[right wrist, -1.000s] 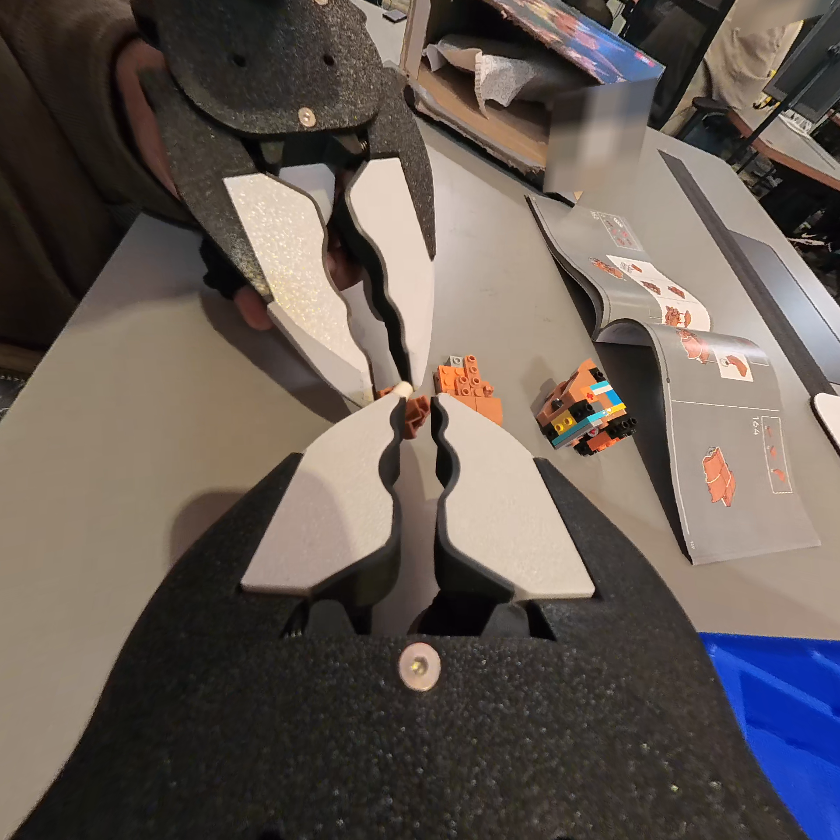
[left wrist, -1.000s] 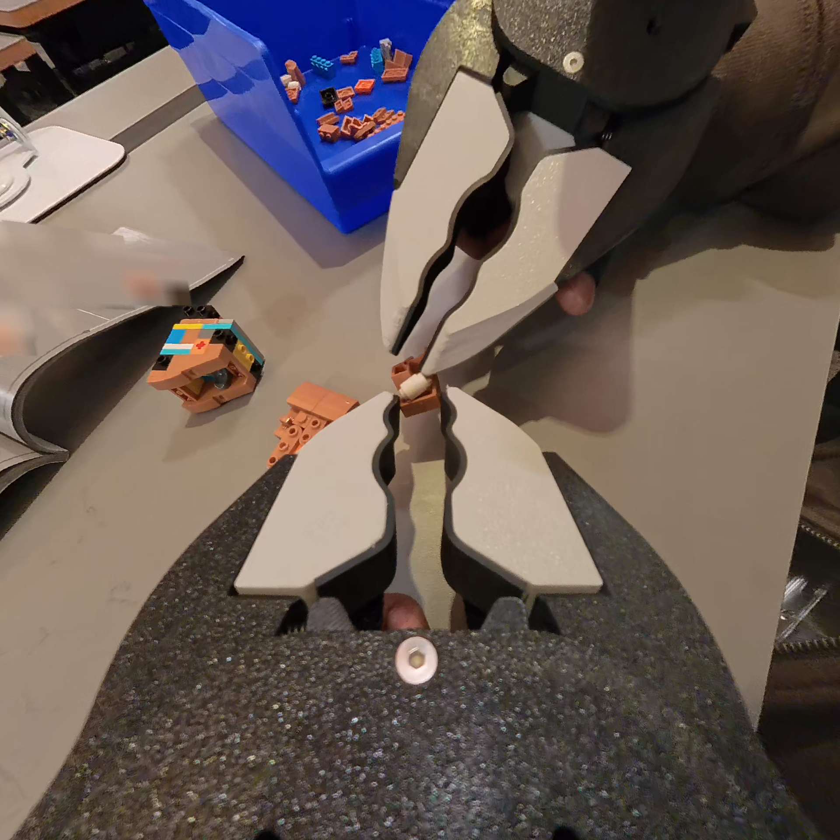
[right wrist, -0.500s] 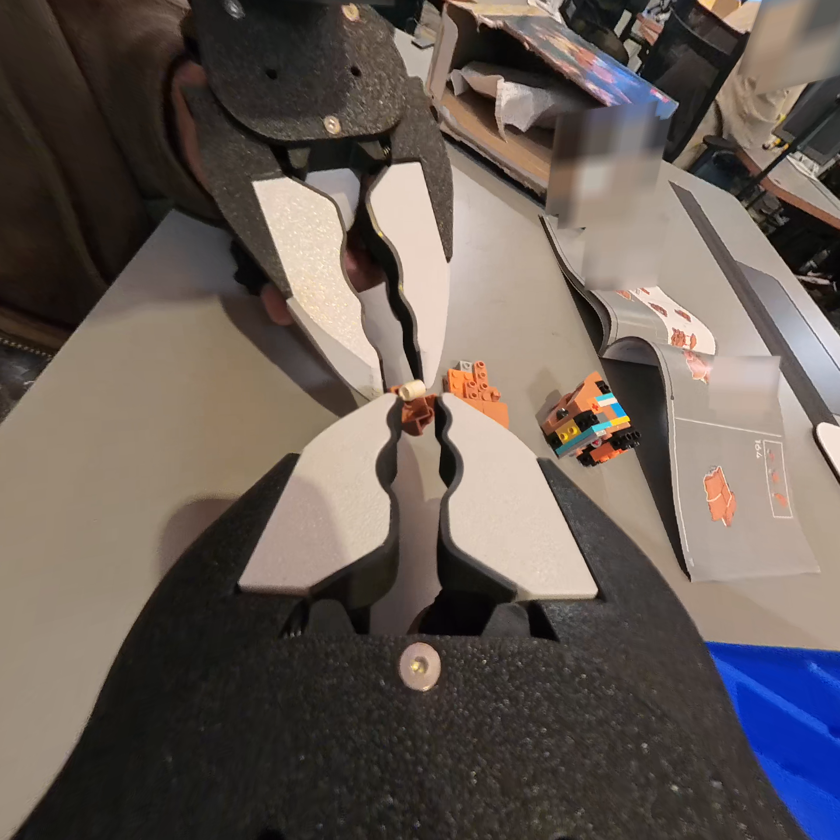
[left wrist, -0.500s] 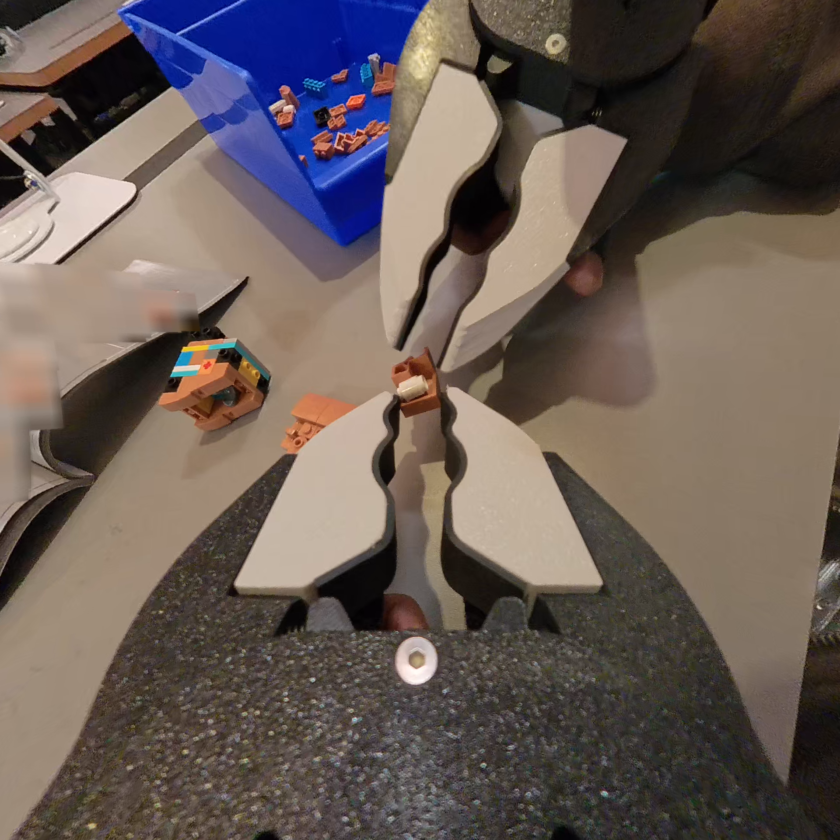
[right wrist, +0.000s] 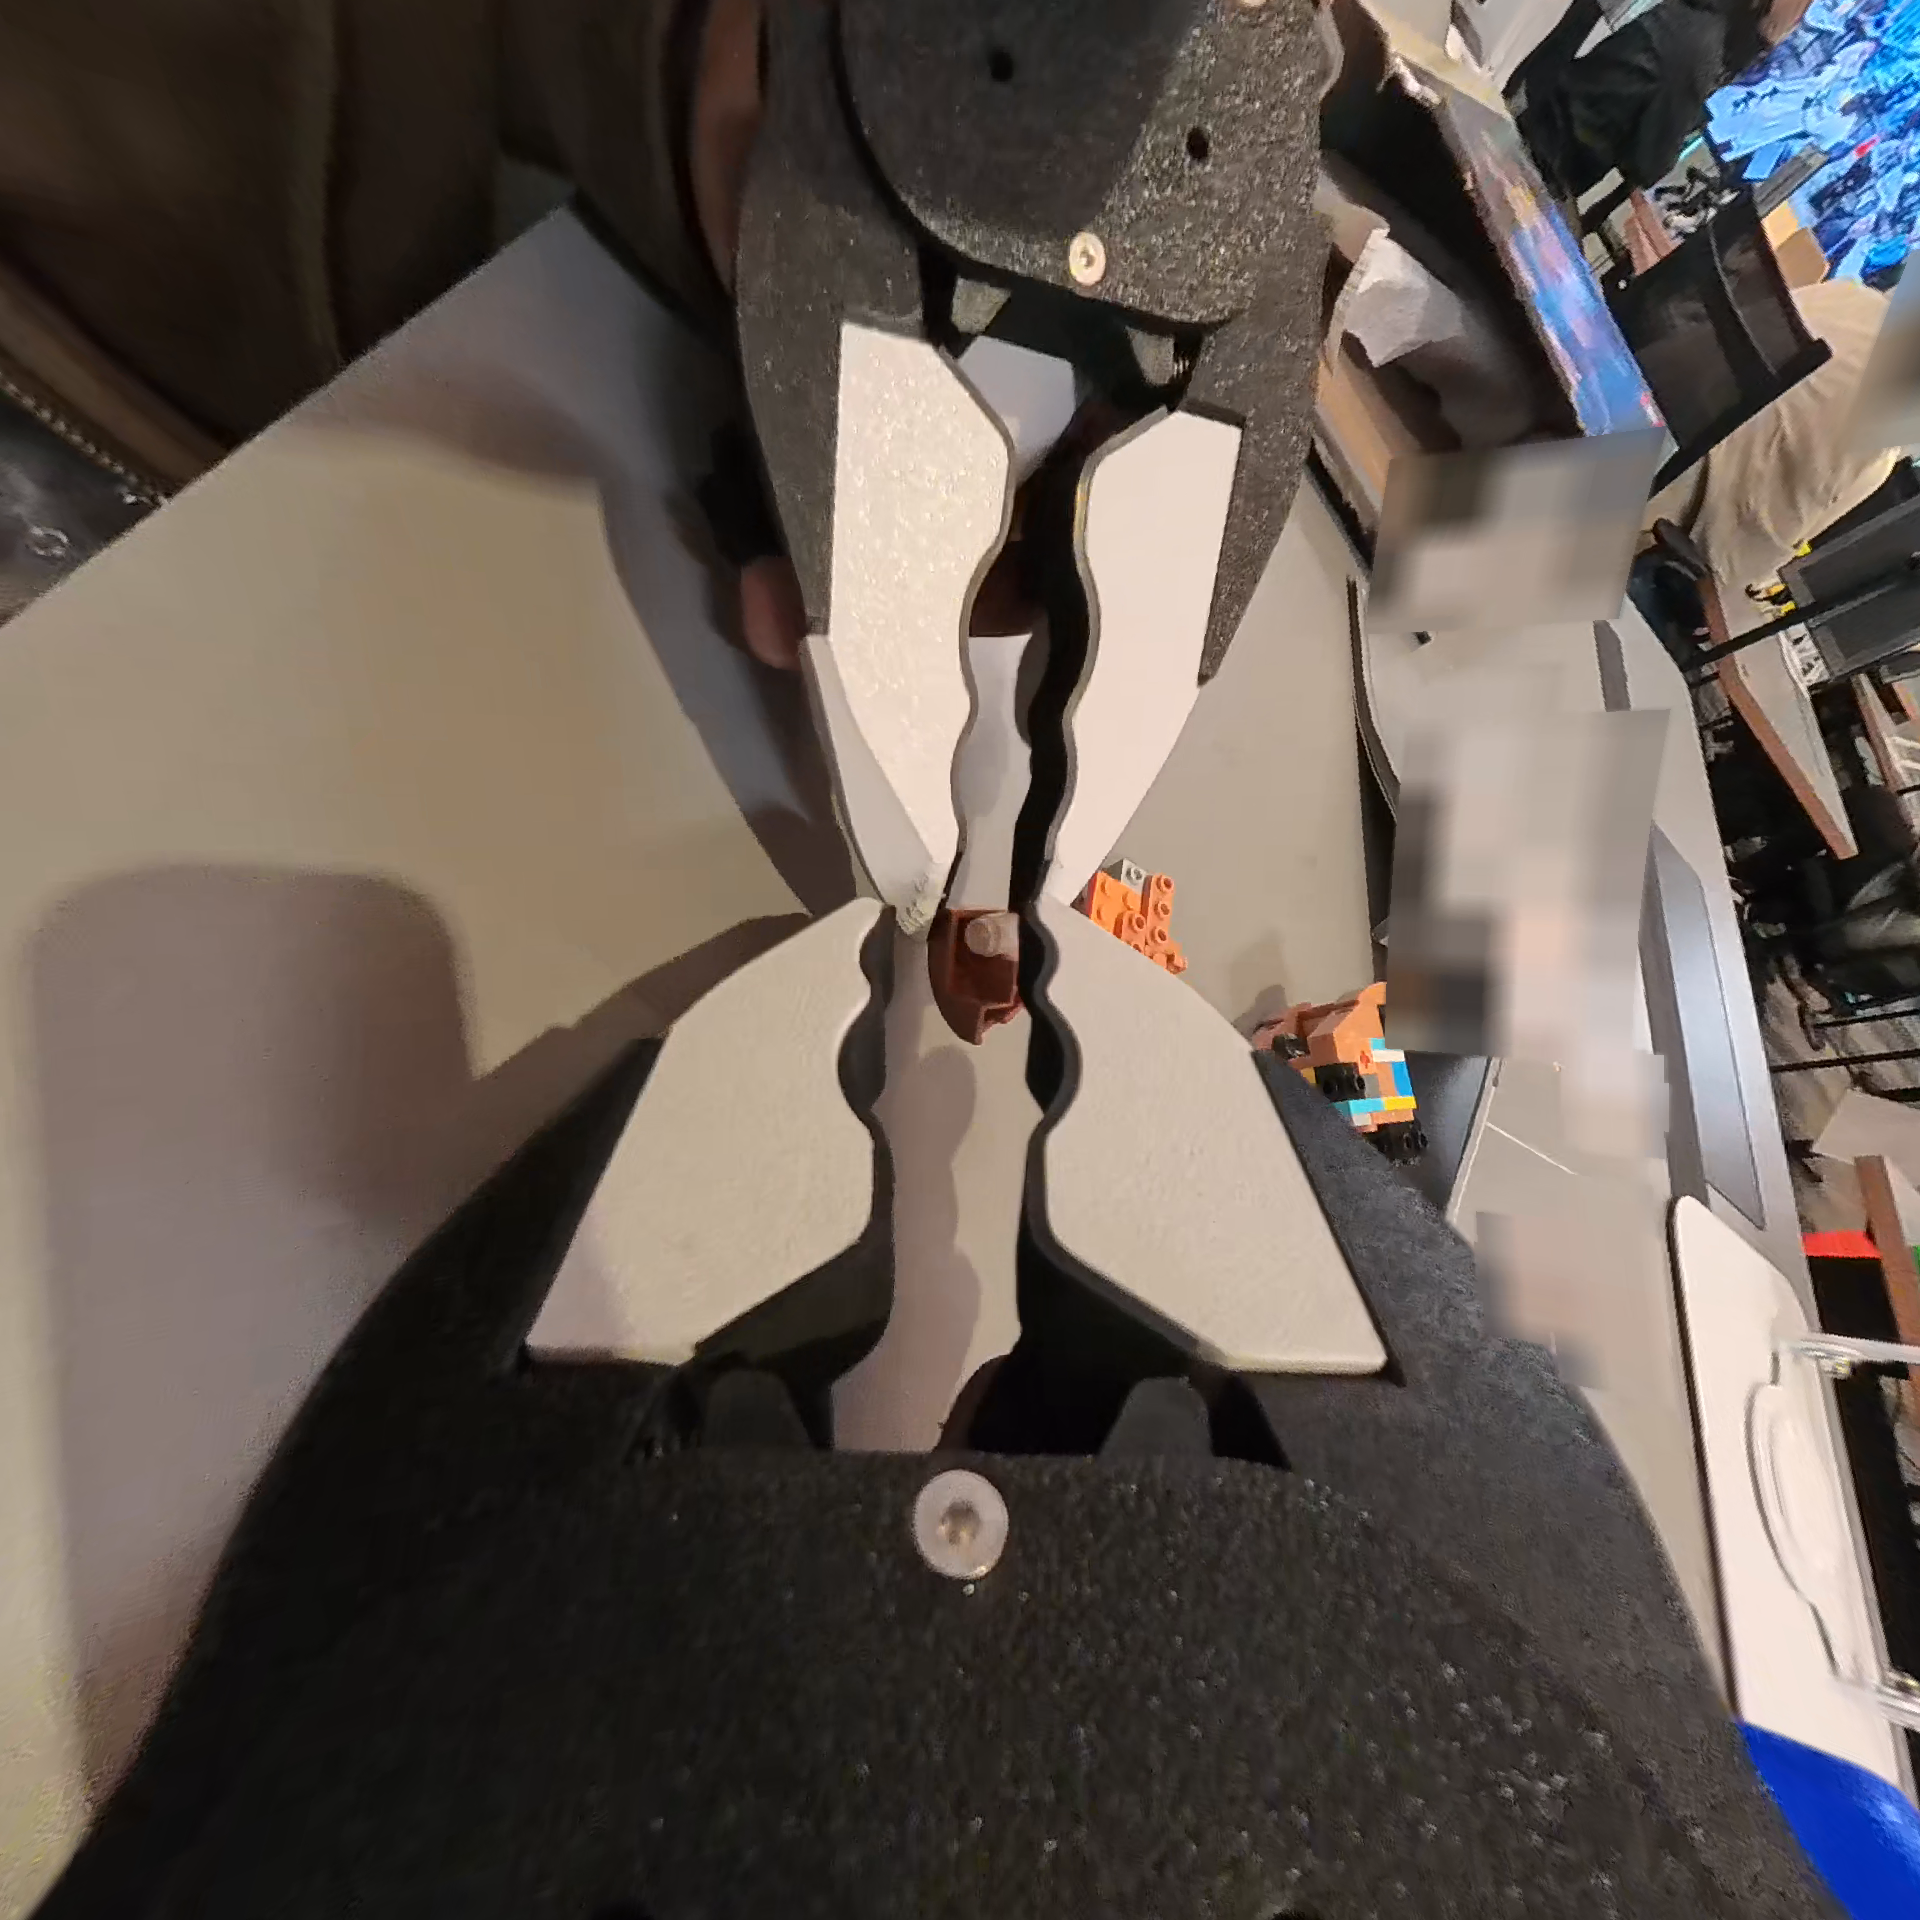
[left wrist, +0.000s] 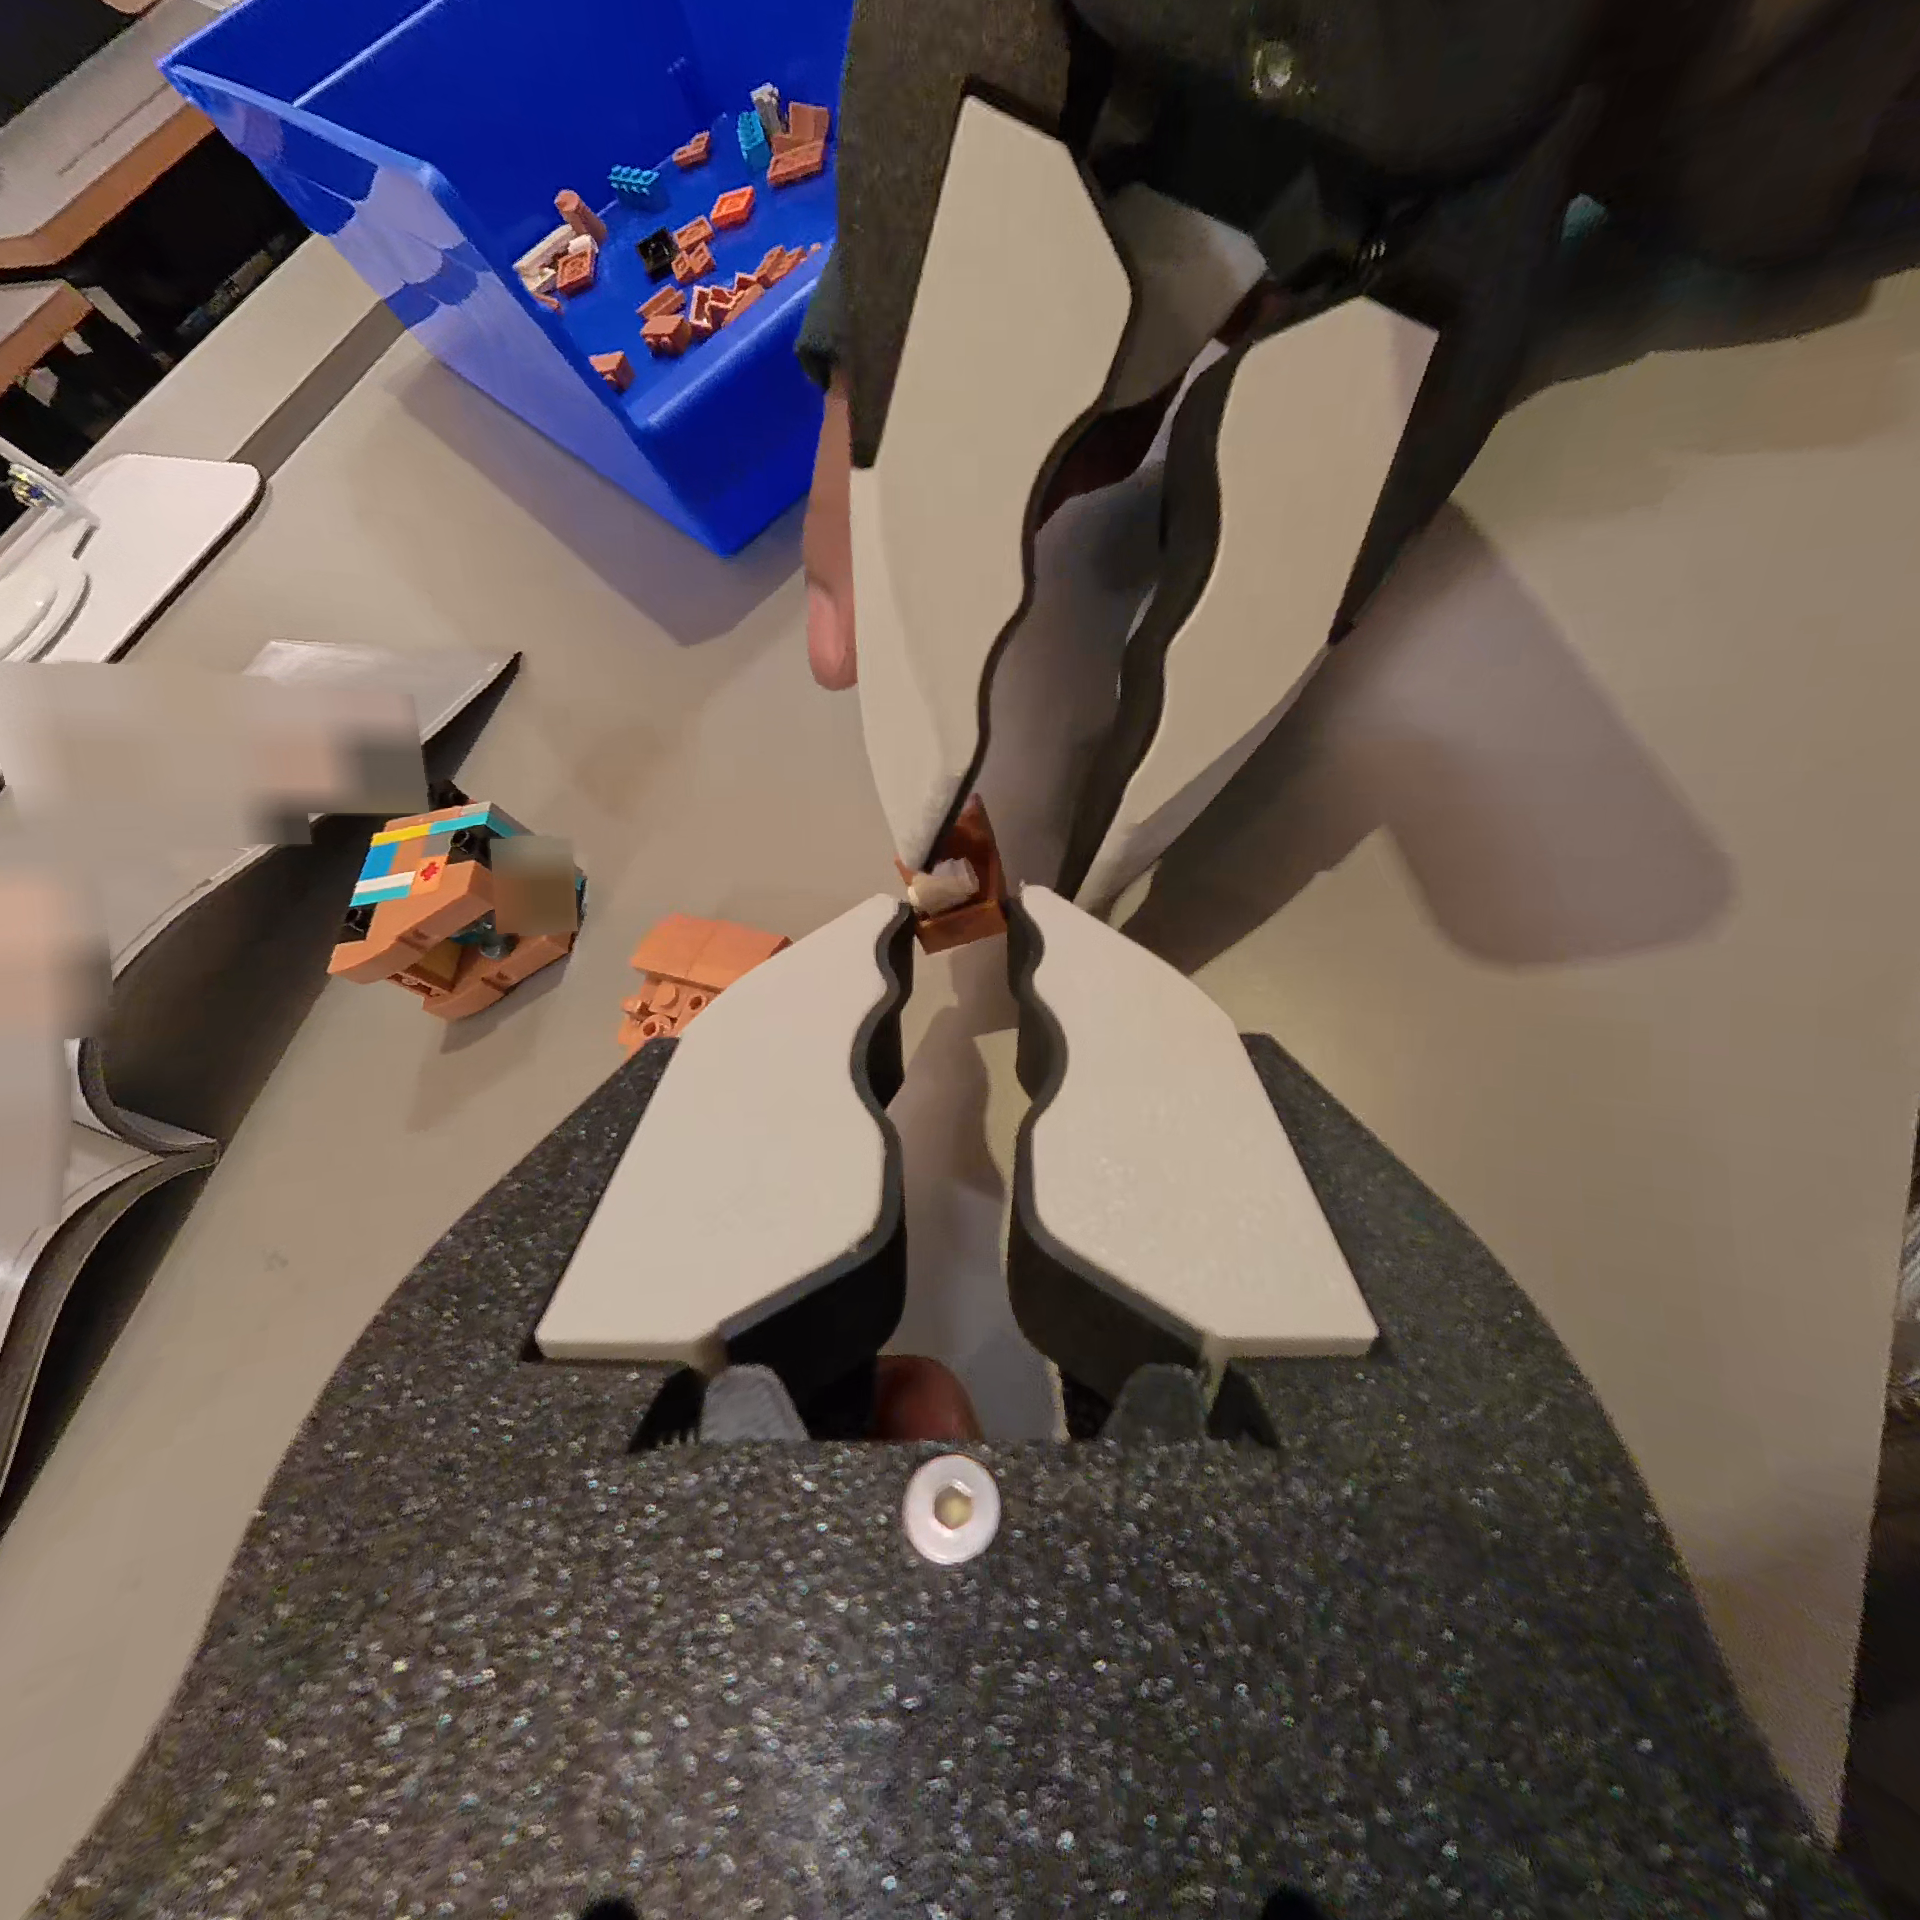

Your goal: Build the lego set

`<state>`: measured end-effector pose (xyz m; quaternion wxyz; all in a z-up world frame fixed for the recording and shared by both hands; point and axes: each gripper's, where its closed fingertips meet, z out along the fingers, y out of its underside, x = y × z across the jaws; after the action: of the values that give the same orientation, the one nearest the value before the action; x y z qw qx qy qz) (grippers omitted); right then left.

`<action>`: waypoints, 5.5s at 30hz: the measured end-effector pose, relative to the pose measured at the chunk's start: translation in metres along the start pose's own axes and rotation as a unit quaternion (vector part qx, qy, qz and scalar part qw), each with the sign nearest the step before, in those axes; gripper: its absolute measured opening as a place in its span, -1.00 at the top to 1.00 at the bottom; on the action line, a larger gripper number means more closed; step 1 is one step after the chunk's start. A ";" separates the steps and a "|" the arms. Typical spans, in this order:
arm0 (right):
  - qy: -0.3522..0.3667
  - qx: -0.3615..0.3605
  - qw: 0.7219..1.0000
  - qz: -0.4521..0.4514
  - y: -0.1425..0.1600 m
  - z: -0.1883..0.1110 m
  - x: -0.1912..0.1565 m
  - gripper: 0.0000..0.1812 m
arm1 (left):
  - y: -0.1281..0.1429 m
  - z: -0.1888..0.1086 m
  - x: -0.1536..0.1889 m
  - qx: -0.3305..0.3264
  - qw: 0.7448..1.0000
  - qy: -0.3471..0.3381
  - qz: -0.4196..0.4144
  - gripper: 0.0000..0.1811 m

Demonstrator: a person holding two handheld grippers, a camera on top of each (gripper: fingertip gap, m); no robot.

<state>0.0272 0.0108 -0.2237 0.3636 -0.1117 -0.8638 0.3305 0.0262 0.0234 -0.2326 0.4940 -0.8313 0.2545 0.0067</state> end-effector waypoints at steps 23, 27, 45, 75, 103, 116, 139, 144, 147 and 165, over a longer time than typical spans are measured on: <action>-0.036 -0.024 0.999 0.008 0.006 -0.002 -0.007 0.88 | 0.001 0.002 0.010 0.008 0.994 -0.014 0.105 0.81; -0.028 -0.024 0.999 -0.001 0.006 -0.002 -0.006 0.90 | 0.001 0.002 0.009 0.013 0.992 -0.023 0.120 0.81; -0.050 -0.028 0.997 0.060 0.004 -0.007 -0.008 0.97 | -0.001 0.002 0.008 0.020 0.990 -0.034 0.132 0.81; -0.012 -0.028 0.997 0.073 0.012 -0.012 -0.001 0.93 | 0.000 0.002 0.005 0.016 0.993 -0.032 0.115 0.81; 0.045 -0.106 0.961 0.252 0.058 -0.013 0.014 0.79 | 0.027 0.000 -0.002 -0.091 0.991 0.039 -0.084 0.81; 0.096 -0.128 0.959 0.233 0.060 -0.013 0.019 0.83 | 0.027 -0.025 -0.032 -0.088 0.984 -0.038 -0.147 0.74; 0.120 -0.130 0.964 0.200 0.059 -0.020 0.015 0.87 | 0.064 -0.026 -0.051 -0.171 0.965 -0.130 -0.154 1.00; 0.124 -0.130 0.964 0.196 0.059 -0.020 0.015 0.87 | 0.060 -0.028 -0.052 -0.126 0.969 -0.114 -0.179 1.00; 0.125 -0.131 0.964 0.195 0.059 -0.020 0.015 0.87 | 0.054 -0.033 -0.055 -0.086 0.968 -0.106 -0.210 1.00; 0.125 -0.132 0.964 0.192 0.059 -0.020 0.014 0.89 | 0.075 -0.062 -0.058 -0.136 0.970 -0.103 -0.172 0.78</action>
<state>0.0291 0.0710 -0.2437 0.3806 -0.3630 -0.8095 0.2609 -0.0717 -0.0324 -0.2474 0.3935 -0.9169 0.0519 0.0418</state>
